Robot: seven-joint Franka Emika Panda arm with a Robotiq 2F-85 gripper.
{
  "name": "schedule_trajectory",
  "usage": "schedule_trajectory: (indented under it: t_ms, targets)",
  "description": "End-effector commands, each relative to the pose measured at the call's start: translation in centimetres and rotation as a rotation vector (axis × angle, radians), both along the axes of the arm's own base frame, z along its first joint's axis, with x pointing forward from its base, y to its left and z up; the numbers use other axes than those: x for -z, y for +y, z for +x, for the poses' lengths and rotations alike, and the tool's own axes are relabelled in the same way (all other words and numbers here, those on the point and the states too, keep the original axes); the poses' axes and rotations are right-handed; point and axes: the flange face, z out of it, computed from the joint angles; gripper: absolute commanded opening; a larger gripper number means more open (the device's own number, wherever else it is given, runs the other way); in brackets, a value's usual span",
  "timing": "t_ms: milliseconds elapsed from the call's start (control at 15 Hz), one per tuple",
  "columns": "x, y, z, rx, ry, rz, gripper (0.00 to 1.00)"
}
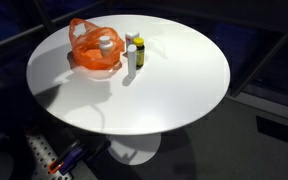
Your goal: Remove the blue container from the plastic bag and put it on the table
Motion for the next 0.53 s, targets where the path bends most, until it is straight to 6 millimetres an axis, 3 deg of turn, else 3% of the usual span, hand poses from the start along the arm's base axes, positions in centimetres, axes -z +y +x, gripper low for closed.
schedule_trajectory:
  t_ms: [0,200,267,467]
  targets:
    - [-2.9,0.8,-1.9,0.006,0.025,0.002,1.00]
    - [-4.1,1.3,-2.9,-0.012,0.049,-0.006,1.00]
    - [-2.9,1.0,-2.4,-0.014,0.040,-0.007,1.00]
    - [-3.5,1.3,-2.8,-0.020,0.042,-0.008,1.00]
